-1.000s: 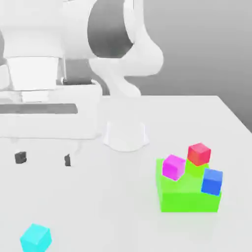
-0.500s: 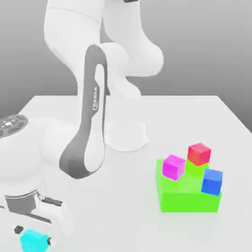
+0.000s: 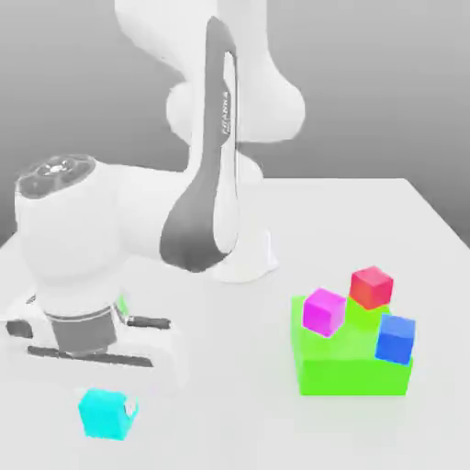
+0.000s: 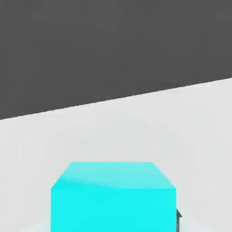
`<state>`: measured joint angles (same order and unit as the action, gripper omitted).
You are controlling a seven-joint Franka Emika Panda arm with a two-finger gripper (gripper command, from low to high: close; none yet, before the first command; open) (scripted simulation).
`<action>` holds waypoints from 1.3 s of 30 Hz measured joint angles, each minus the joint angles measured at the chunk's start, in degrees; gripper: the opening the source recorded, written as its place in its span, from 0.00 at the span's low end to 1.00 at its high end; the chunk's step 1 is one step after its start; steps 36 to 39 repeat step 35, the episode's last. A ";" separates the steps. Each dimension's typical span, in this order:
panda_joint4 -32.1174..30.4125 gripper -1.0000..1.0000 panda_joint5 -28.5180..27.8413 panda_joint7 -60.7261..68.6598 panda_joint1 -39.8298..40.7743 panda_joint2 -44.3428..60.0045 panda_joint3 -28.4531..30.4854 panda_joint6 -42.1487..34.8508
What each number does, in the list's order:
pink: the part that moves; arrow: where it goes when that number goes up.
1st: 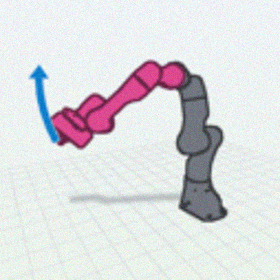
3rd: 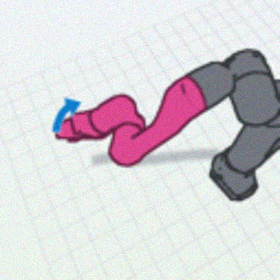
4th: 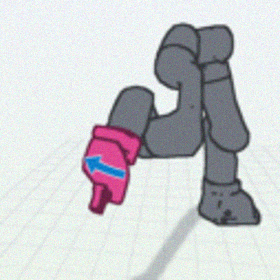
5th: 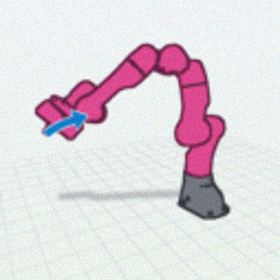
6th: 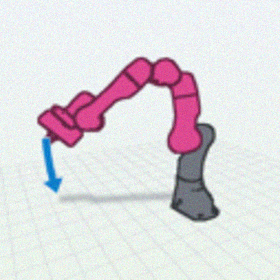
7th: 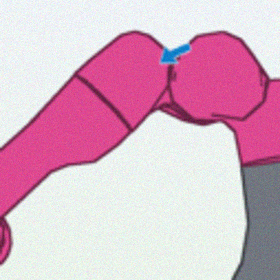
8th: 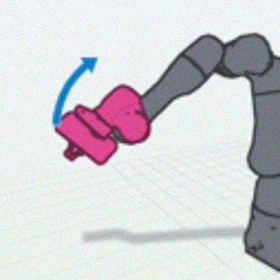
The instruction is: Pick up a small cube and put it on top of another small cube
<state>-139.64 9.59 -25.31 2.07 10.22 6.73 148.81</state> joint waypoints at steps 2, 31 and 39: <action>-2.75 0.00 -0.05 3.46 -2.64 -4.03 -3.01 -1.32; -29.92 1.00 0.45 34.70 -34.12 -29.02 -21.86 2.07; -29.28 1.00 0.51 34.84 -34.34 -32.17 -21.51 -1.61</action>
